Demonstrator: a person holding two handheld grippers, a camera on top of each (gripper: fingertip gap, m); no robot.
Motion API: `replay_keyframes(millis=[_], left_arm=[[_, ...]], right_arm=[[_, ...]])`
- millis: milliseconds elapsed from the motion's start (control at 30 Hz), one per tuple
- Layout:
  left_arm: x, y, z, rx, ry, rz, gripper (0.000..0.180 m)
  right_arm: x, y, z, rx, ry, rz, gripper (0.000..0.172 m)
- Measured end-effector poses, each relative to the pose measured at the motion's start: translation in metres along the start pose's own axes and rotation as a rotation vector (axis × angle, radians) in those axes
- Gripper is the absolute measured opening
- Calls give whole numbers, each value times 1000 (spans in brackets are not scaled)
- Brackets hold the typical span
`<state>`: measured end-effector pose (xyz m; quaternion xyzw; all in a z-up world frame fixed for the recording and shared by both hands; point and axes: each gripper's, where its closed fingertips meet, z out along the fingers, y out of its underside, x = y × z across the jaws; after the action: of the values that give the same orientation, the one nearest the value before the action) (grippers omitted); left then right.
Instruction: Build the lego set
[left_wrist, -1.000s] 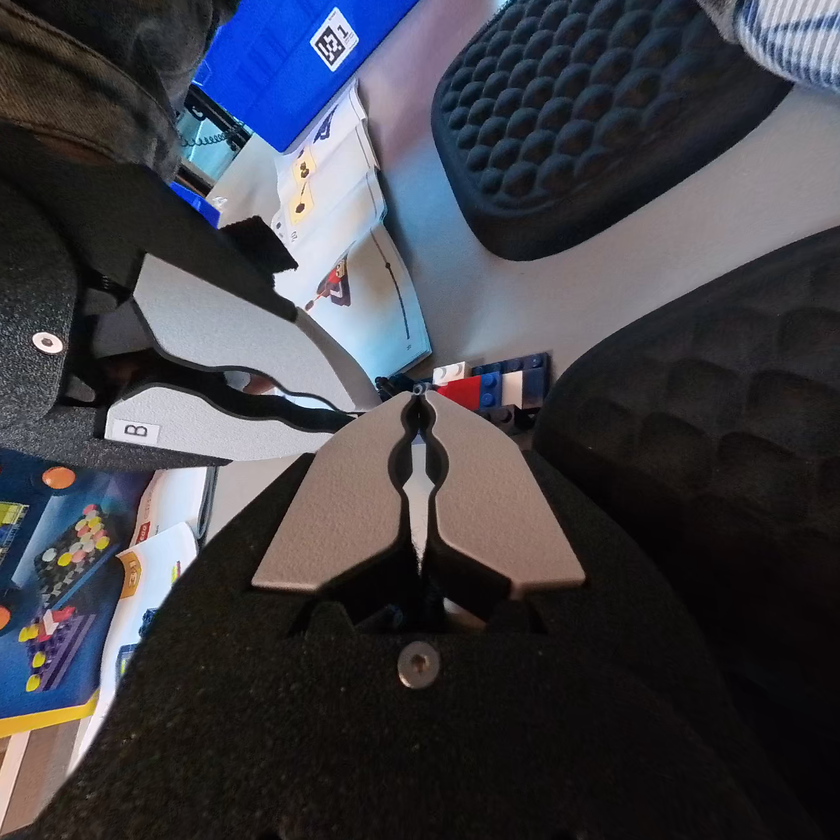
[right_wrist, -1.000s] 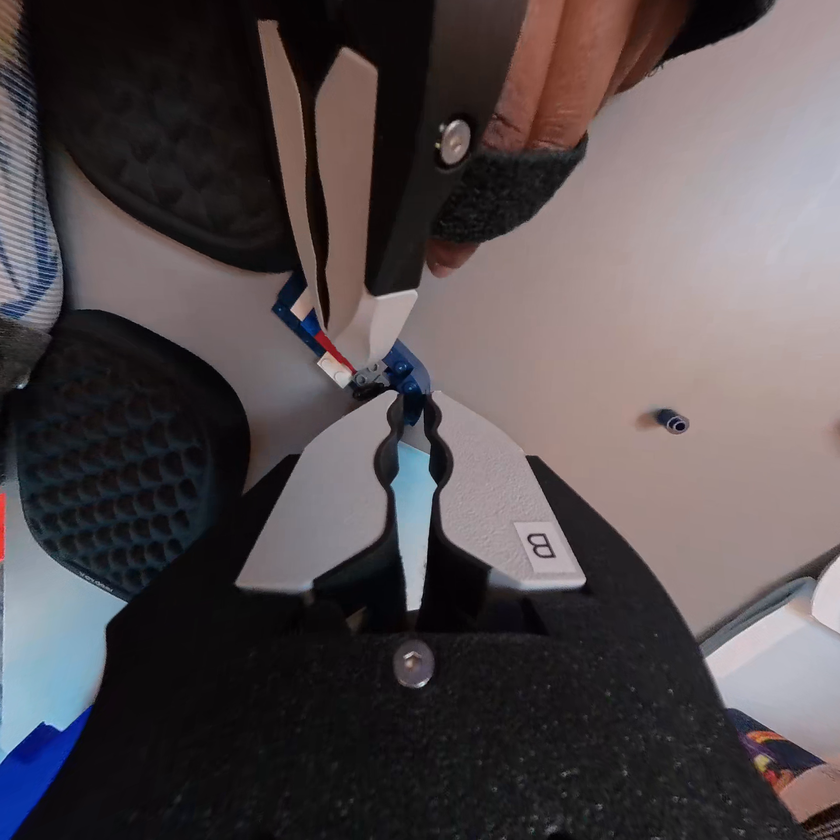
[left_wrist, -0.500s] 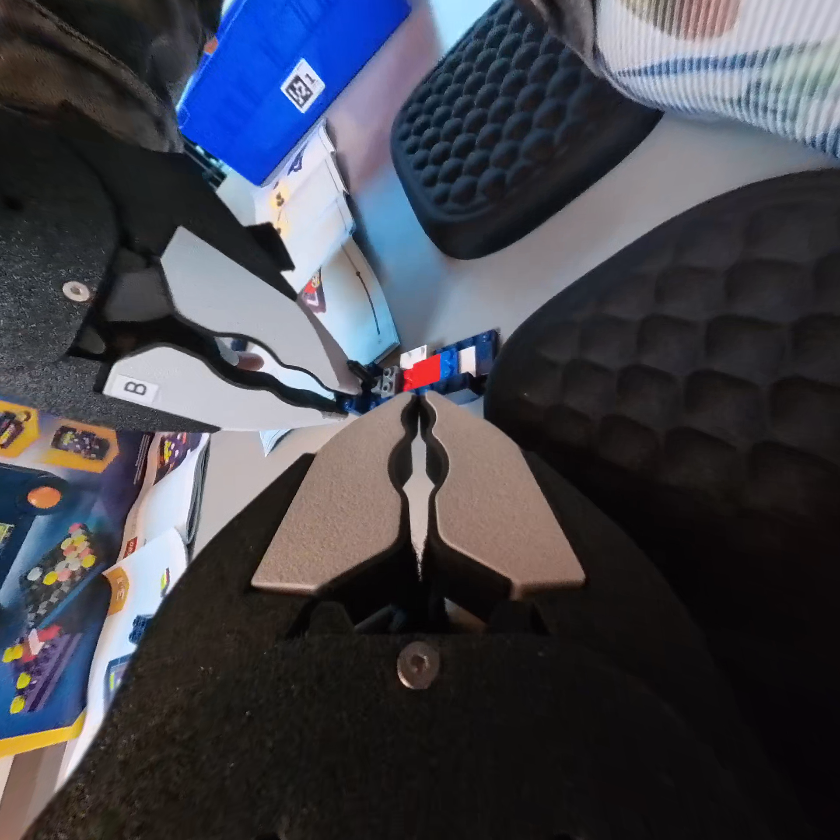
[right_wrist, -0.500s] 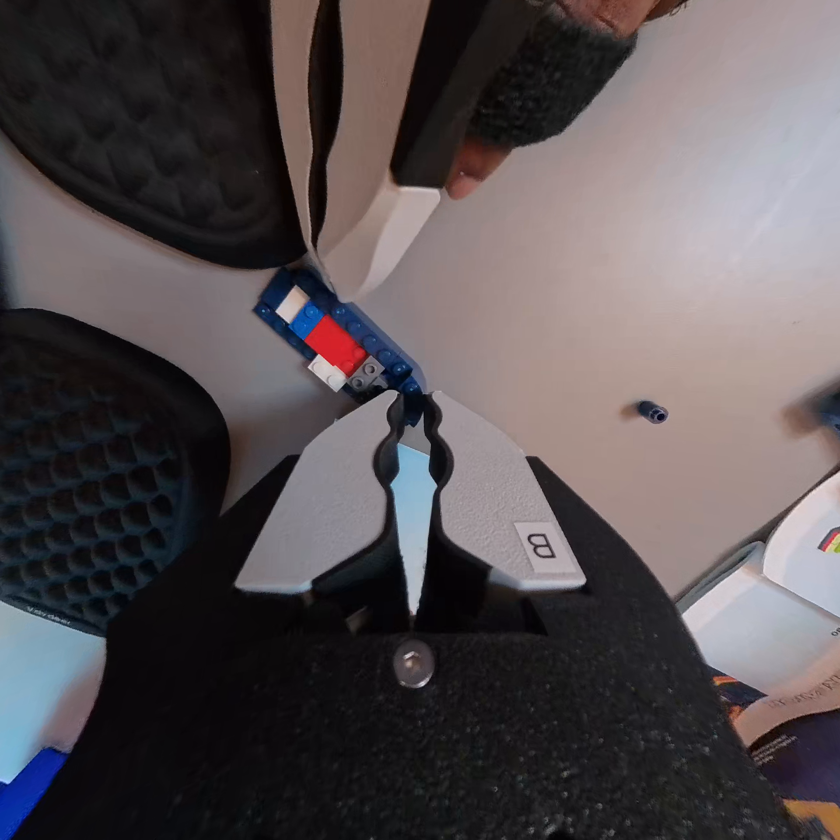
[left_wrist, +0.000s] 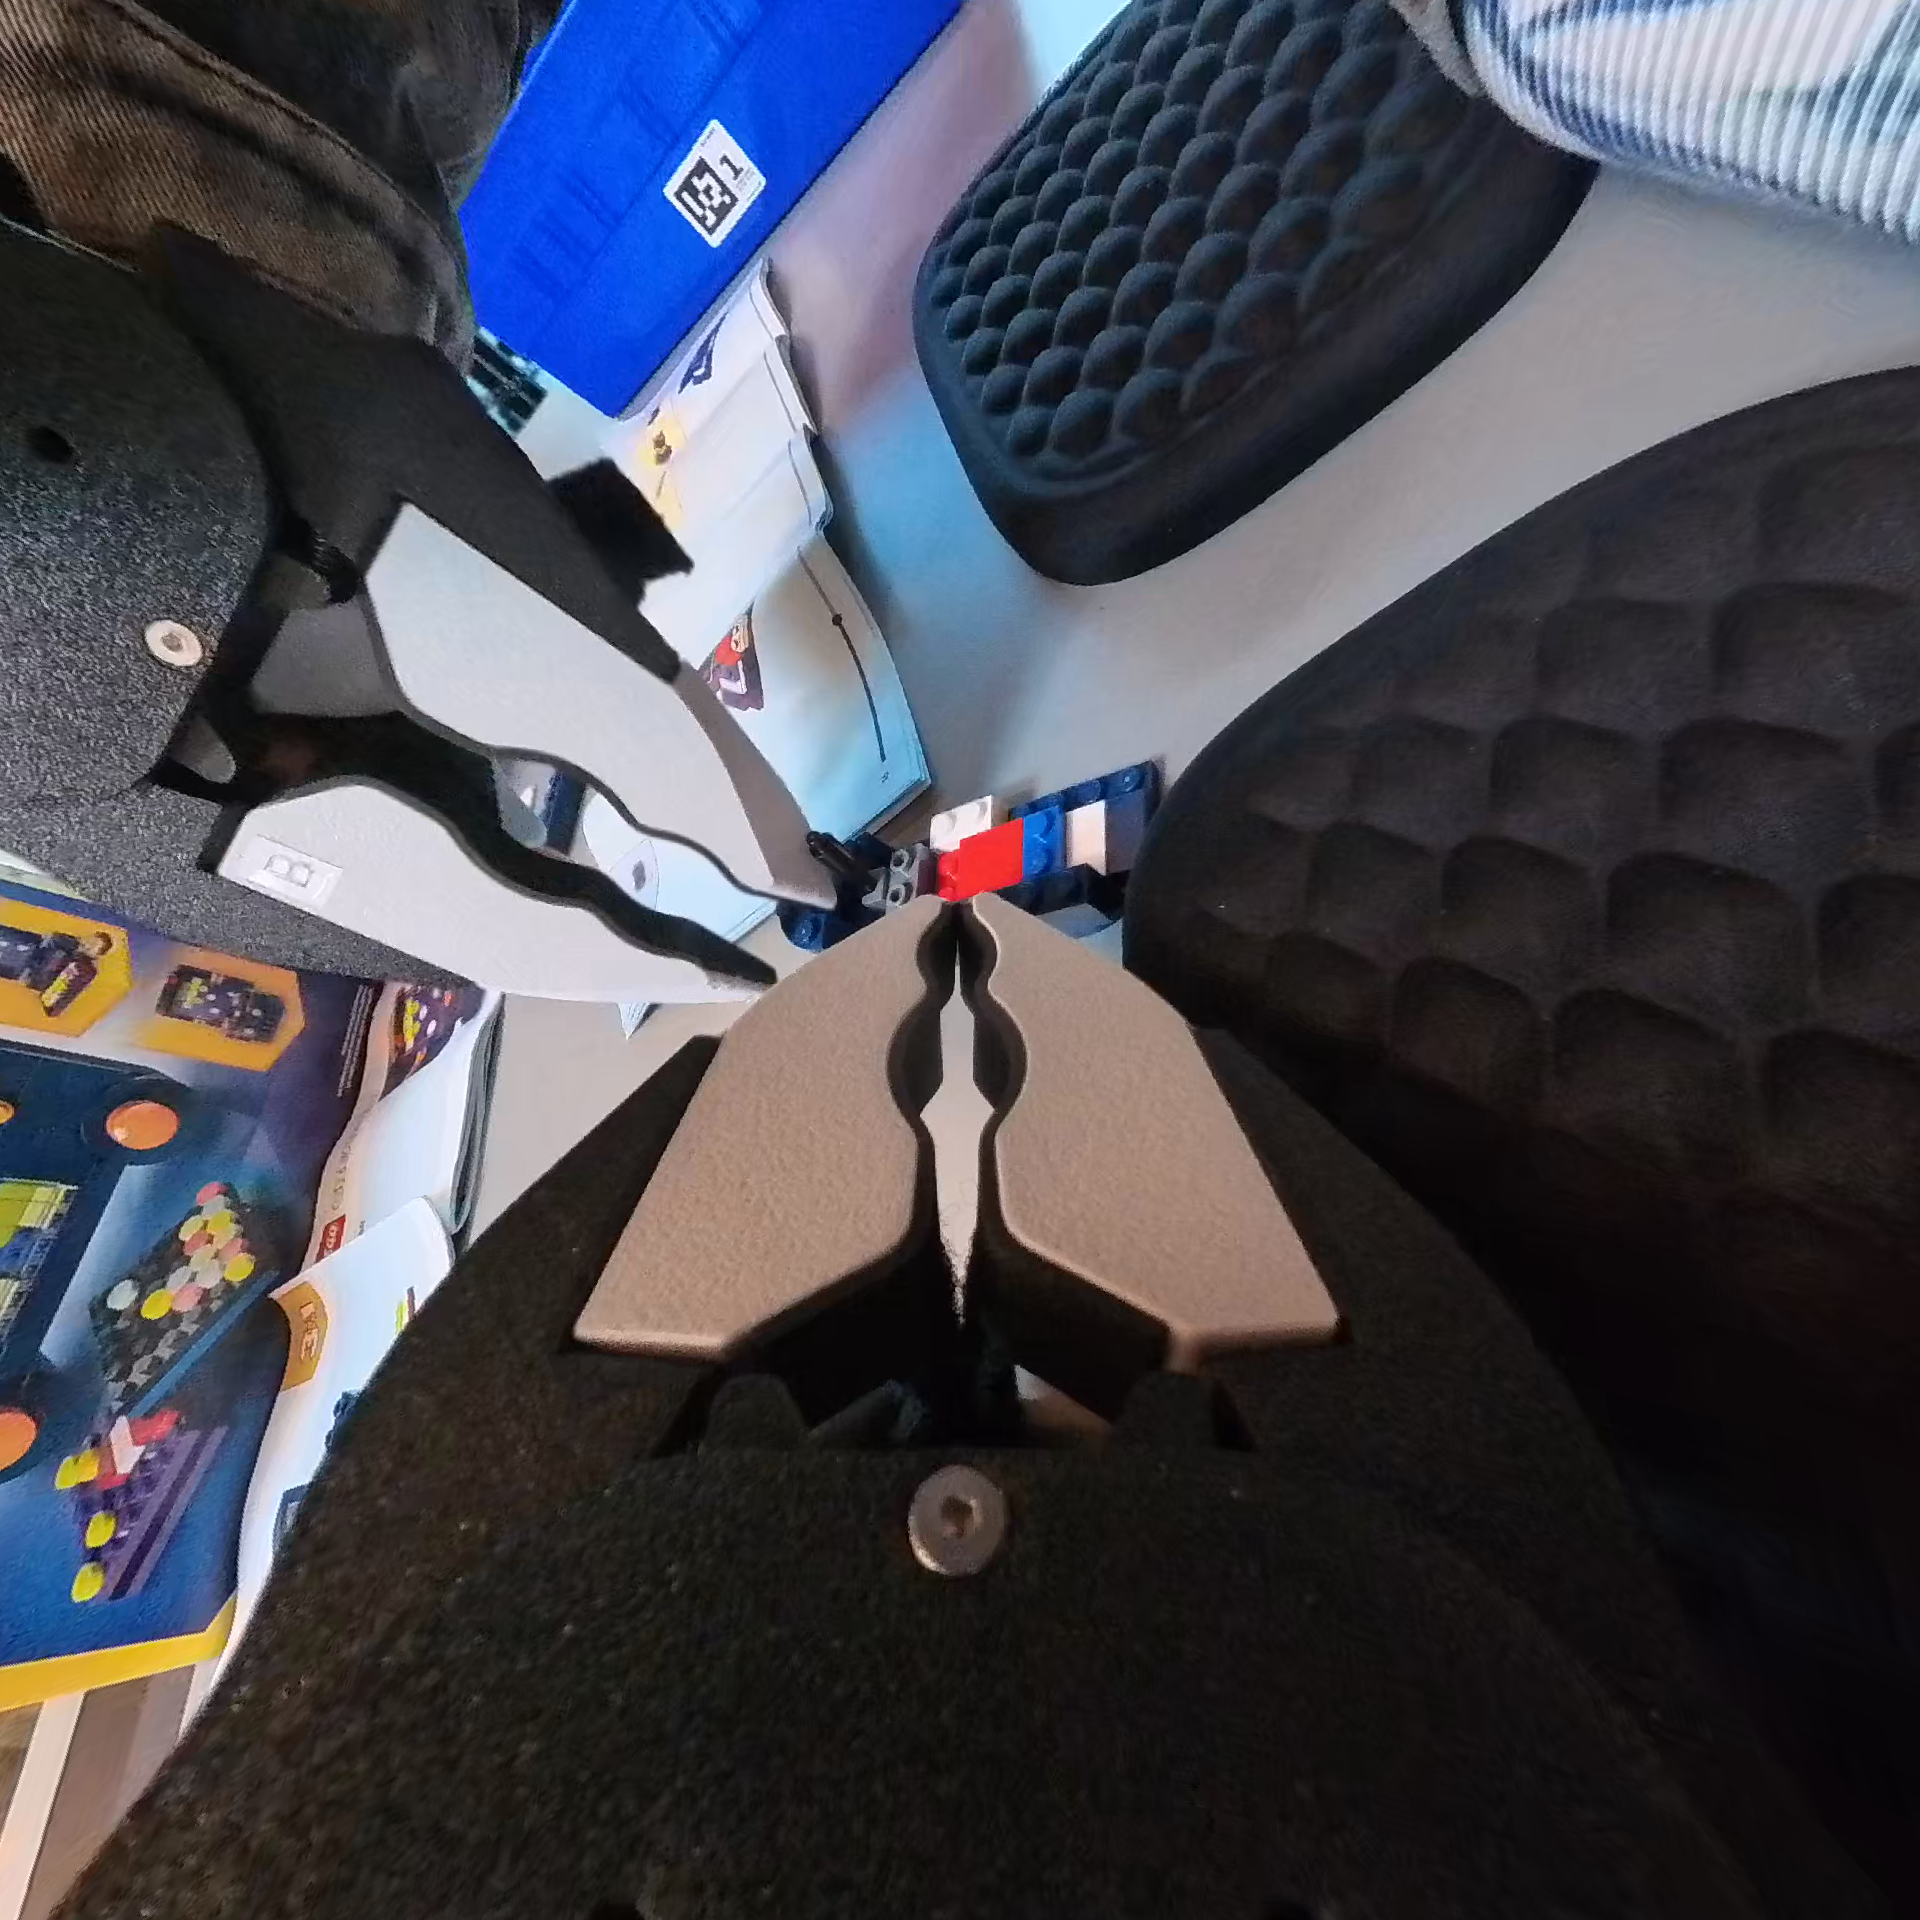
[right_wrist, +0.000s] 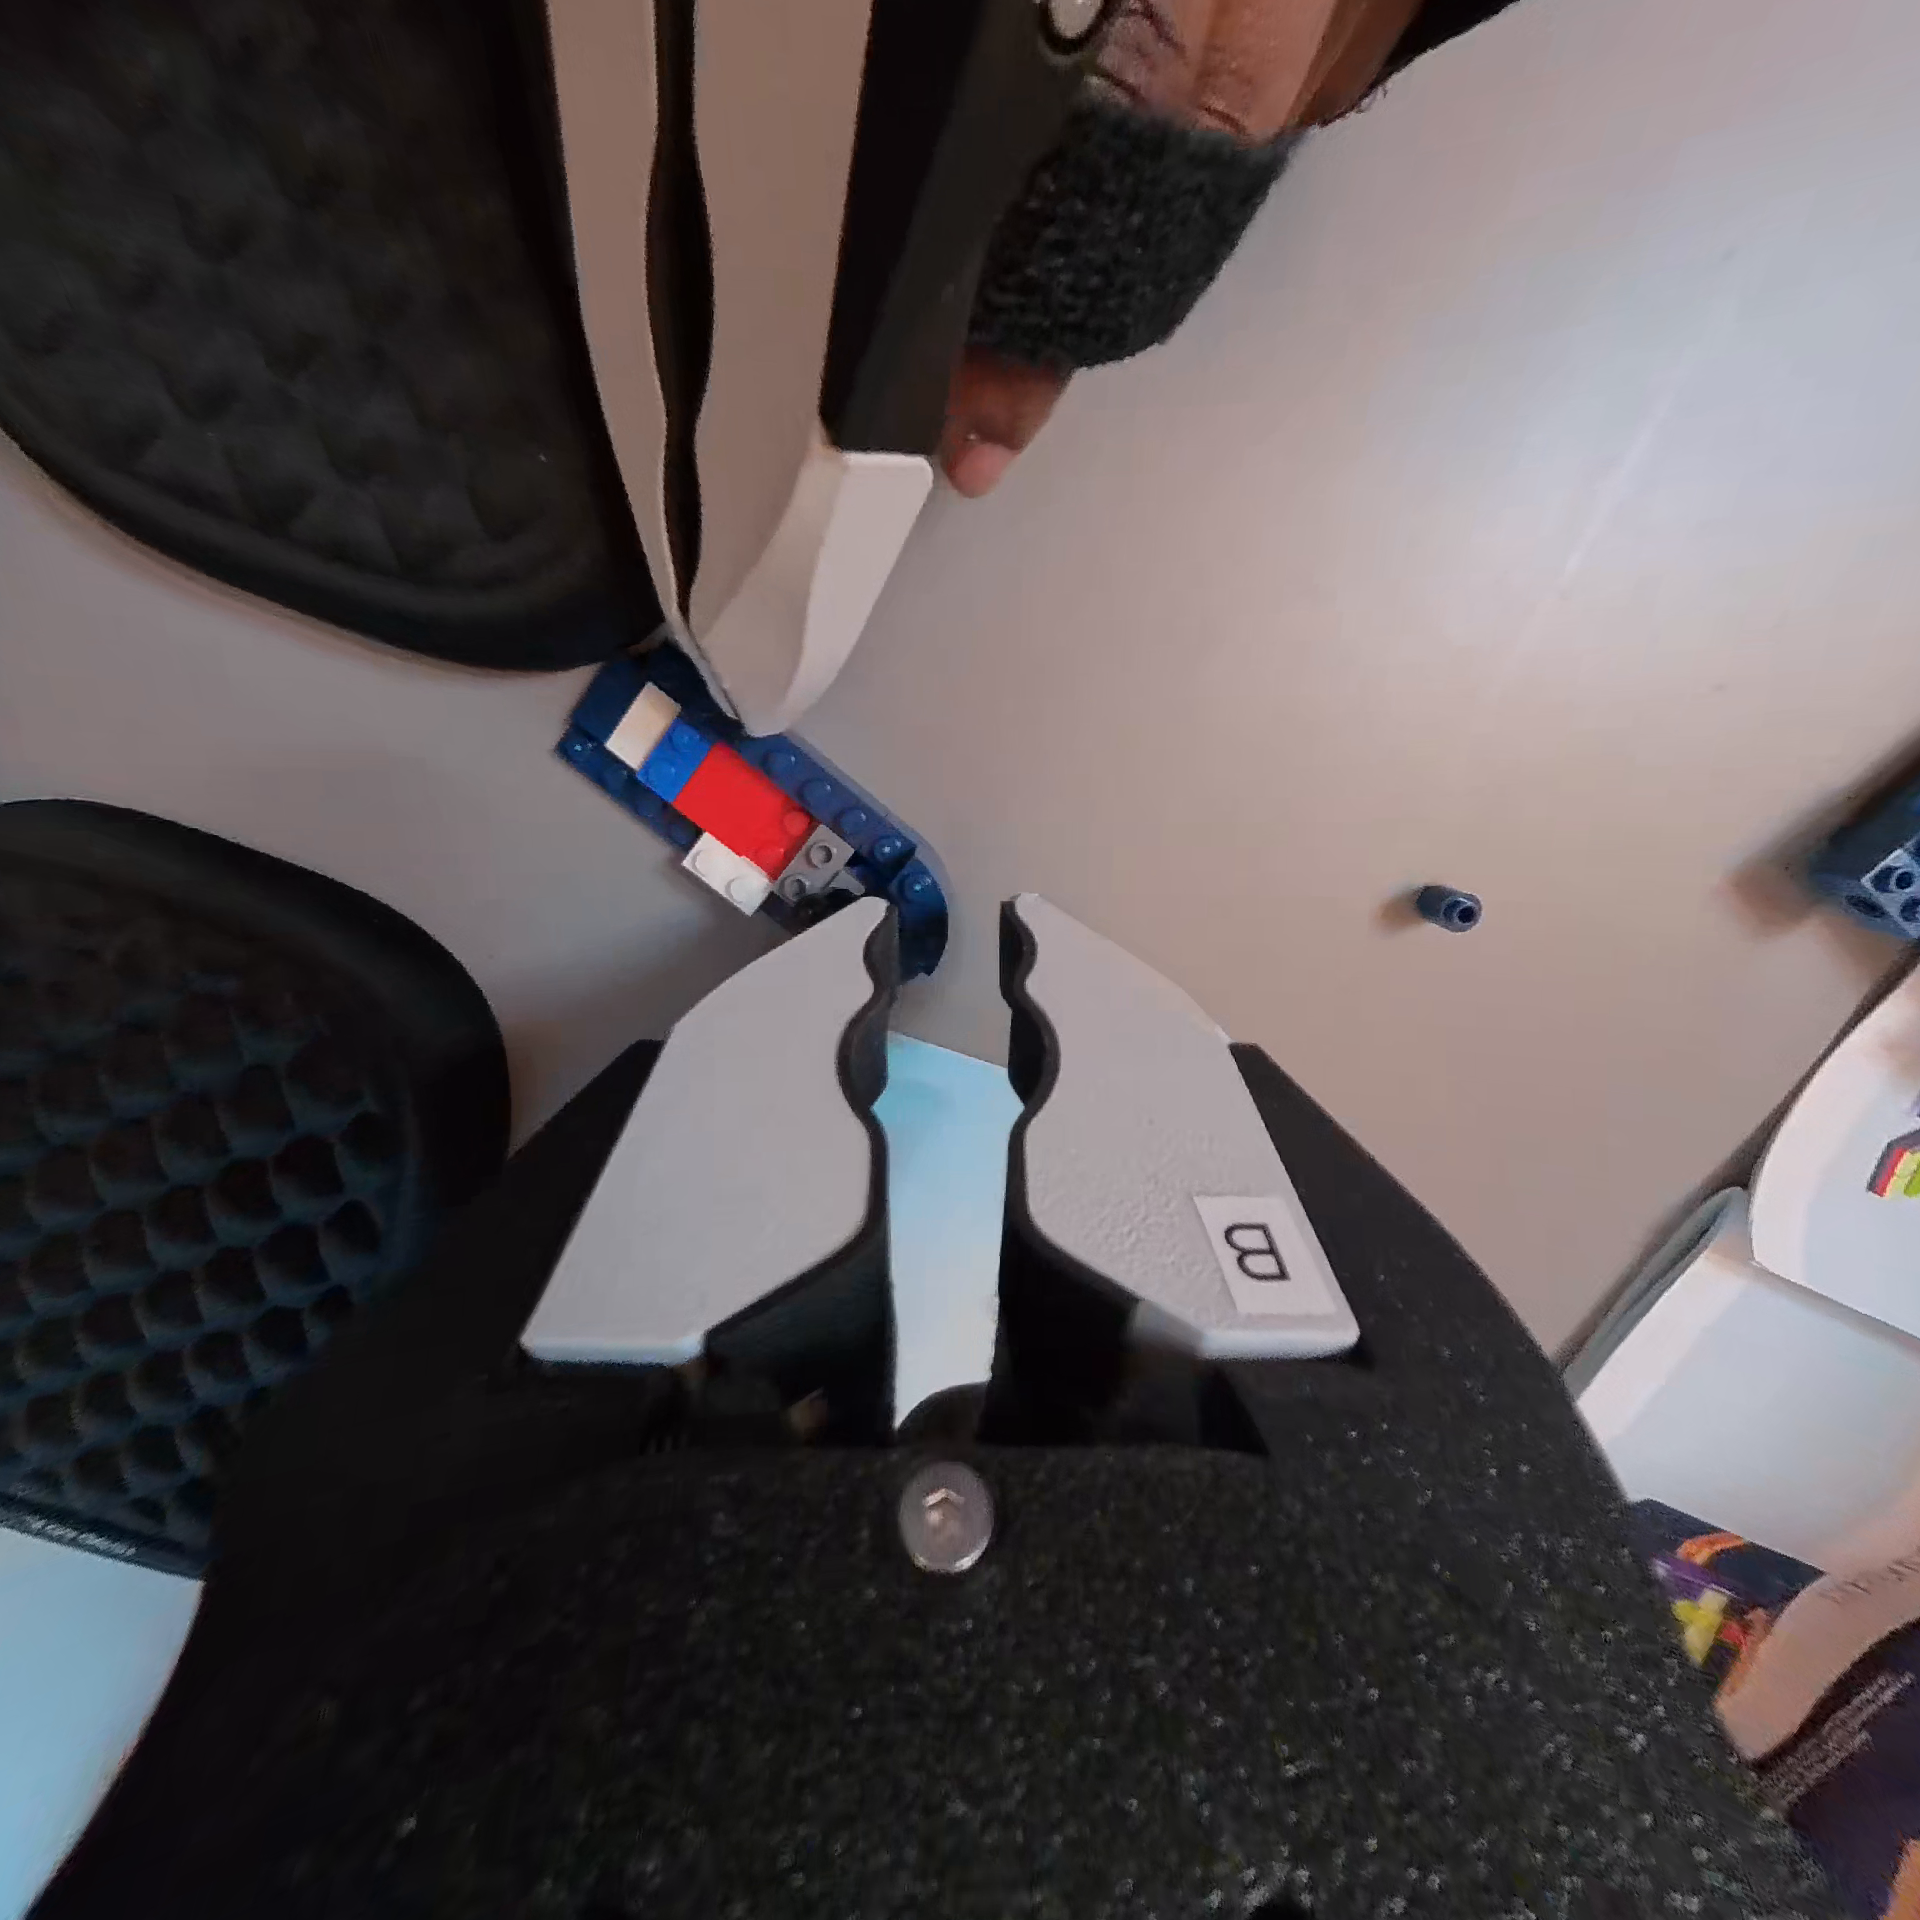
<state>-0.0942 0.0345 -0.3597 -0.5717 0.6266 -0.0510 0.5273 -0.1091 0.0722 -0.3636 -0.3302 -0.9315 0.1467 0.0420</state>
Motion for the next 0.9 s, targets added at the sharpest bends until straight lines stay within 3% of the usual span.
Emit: replay_keyframes(millis=[133, 300, 433, 533, 900], left_arm=[[-1, 1, 0, -2, -9, 3, 0], [-9, 2, 2, -11, -76, 22, 2], [-9, 1, 3, -8, -83, 26, 1], [-7, 3, 5, -27, -62, 31, 1], [-5, 6, 7, -53, -50, 33, 0]], right_arm=[[-1, 1, -9, 22, -39, 38, 25], [1, -5, -12, 78, -37, 44, 1], [-4, -4, -5, 71, -56, 41, 7], [-2, -3, -4, 60, -34, 24, 0], [-3, -6, -5, 54, 20, -38, 1]])
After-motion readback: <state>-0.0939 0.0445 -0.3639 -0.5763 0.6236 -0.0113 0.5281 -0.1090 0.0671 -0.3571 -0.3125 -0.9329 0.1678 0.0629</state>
